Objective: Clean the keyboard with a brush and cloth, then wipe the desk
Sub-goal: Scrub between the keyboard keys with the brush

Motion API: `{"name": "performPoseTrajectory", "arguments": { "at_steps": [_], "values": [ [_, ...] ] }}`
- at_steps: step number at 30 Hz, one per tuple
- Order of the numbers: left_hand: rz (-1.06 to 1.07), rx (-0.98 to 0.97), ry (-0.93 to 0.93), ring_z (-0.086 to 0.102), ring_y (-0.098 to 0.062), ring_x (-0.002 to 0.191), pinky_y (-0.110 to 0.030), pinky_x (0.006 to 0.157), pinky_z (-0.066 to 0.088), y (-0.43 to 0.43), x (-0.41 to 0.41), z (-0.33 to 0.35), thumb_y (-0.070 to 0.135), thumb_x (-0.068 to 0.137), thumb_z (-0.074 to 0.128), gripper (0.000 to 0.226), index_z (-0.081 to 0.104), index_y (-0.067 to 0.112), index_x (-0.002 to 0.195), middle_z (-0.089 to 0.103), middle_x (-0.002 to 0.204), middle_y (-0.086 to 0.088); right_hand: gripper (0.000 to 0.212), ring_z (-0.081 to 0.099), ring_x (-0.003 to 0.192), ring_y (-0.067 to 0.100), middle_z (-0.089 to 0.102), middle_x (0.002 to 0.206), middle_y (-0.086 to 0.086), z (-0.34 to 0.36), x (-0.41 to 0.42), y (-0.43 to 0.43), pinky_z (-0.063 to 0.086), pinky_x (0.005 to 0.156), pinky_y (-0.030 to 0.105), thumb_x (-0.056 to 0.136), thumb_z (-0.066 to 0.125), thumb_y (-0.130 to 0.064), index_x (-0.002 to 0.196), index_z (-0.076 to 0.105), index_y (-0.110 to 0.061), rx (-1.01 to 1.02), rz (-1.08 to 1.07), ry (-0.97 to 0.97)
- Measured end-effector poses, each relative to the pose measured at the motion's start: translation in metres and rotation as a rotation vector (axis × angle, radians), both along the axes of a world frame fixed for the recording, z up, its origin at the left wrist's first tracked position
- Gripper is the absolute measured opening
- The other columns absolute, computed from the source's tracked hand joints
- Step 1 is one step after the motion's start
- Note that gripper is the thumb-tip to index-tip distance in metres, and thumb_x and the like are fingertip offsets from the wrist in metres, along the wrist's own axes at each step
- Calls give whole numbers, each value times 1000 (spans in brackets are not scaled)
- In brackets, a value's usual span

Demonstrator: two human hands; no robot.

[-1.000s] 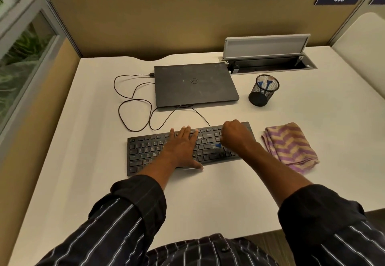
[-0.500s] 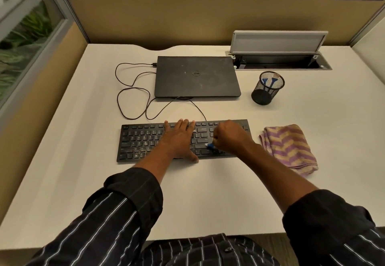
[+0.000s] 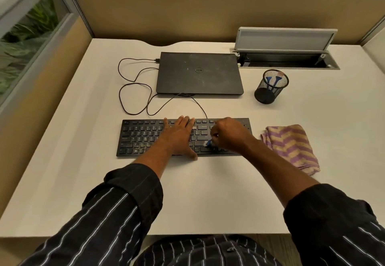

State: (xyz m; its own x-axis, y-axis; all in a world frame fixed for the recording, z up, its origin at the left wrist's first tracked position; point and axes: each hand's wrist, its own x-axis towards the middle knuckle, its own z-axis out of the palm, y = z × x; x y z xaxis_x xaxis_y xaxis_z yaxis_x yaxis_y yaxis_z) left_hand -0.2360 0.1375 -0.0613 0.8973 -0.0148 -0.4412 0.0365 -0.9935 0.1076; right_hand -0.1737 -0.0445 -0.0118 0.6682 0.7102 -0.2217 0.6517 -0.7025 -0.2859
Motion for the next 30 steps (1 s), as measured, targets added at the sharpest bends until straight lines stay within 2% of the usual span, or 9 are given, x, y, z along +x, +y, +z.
{"name": "performPoseTrajectory", "arguments": {
  "at_steps": [4, 8, 11, 13, 18, 23, 25, 28, 30],
  "values": [
    [2, 1, 0, -9, -23, 155, -67, 118, -5, 0, 1, -1, 75, 68, 74, 136, -10, 19, 160, -8, 169, -4, 18, 60, 75, 15, 70, 91, 4, 7, 5, -1, 40, 57, 17, 90, 59, -17, 90, 75, -8, 59, -15, -8],
    [4, 1, -1, -9, -23, 155, -68, 118, -5, 0, 1, -2, 75, 68, 74, 136, -10, 19, 160, -8, 169, -3, 16, 64, 76, 17, 72, 93, 5, 1, 4, 0, 54, 66, 28, 90, 61, -17, 93, 76, -10, 4, -34, 37],
    [5, -6, -3, -9, -22, 155, -67, 118, -5, 1, 0, -1, 74, 68, 74, 136, -10, 19, 160, -8, 169, -3, 14, 64, 66, 18, 72, 84, 7, -1, 6, -6, 58, 62, 34, 86, 65, -18, 87, 75, -9, -20, -56, 52],
    [5, -8, -1, -9, -22, 155, -67, 118, -6, 1, 0, -2, 74, 68, 74, 136, -10, 19, 160, -8, 169, -3, 15, 65, 67, 18, 72, 83, 7, 2, 7, -8, 59, 65, 33, 87, 64, -16, 88, 76, -7, -4, -62, 56],
    [1, -3, -11, -10, -22, 155, -67, 118, -5, 0, -1, -1, 75, 70, 72, 134, -10, 19, 160, -9, 169, -3, 20, 64, 78, 16, 73, 95, 3, 3, 4, -4, 51, 65, 24, 90, 58, -13, 96, 77, -8, 82, -68, 43],
    [2, -19, -17, -10, -22, 155, -68, 118, -4, 1, -3, 0, 74, 70, 73, 134, -10, 19, 160, -8, 169, -4, 16, 65, 68, 20, 73, 82, 8, -1, 5, -9, 59, 65, 38, 85, 62, -18, 81, 75, -9, -19, -70, 43],
    [0, -21, -16, -10, -22, 155, -68, 118, -5, 1, -3, 0, 74, 70, 73, 134, -10, 19, 160, -9, 169, -4, 16, 64, 66, 18, 72, 81, 7, 0, 6, -8, 58, 61, 33, 86, 63, -17, 81, 74, -7, 5, -86, 44],
    [-2, -20, -17, -11, -22, 155, -67, 118, -6, 1, -3, 0, 74, 70, 73, 134, -11, 20, 160, -9, 169, -4, 16, 59, 68, 14, 68, 83, 3, 2, 5, -4, 46, 57, 20, 91, 60, -16, 87, 73, -7, 52, -146, 40],
    [-2, -21, -19, -10, -22, 155, -68, 118, -5, 1, -3, 0, 74, 70, 73, 134, -10, 19, 160, -9, 169, -4, 16, 60, 69, 17, 69, 84, 8, 0, 4, -3, 51, 61, 25, 91, 60, -16, 87, 73, -6, 46, -147, 27]
  ]
}}
